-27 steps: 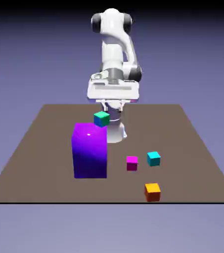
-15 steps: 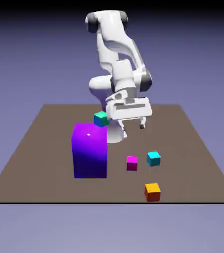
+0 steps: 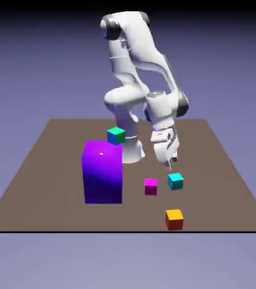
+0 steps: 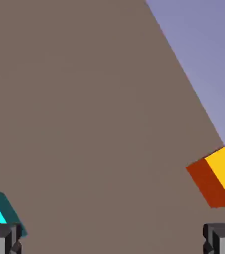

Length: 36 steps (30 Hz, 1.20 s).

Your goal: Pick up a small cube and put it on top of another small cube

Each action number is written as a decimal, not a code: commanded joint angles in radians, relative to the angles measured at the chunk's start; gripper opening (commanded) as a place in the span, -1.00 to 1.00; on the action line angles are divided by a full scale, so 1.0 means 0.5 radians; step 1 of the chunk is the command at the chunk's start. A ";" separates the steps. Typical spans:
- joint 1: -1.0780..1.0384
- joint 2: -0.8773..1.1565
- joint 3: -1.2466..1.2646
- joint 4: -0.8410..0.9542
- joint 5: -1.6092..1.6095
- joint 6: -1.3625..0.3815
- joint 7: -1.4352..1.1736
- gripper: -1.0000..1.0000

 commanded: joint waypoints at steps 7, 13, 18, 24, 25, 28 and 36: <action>0.409 0.193 -0.152 -0.036 0.241 -0.045 -0.609 0.00; 0.610 0.329 -0.209 -0.033 0.449 -0.065 -0.987 0.00; 0.585 0.516 -0.106 0.076 0.884 -0.056 -1.339 0.00; 0.554 0.741 0.017 0.207 1.405 -0.045 -1.762 0.00; 0.549 0.779 0.038 0.229 1.492 -0.043 -1.832 0.00; 0.533 0.891 0.099 0.294 1.753 -0.037 -2.044 0.00; 0.538 0.858 0.081 0.275 1.676 -0.039 -1.981 -1.00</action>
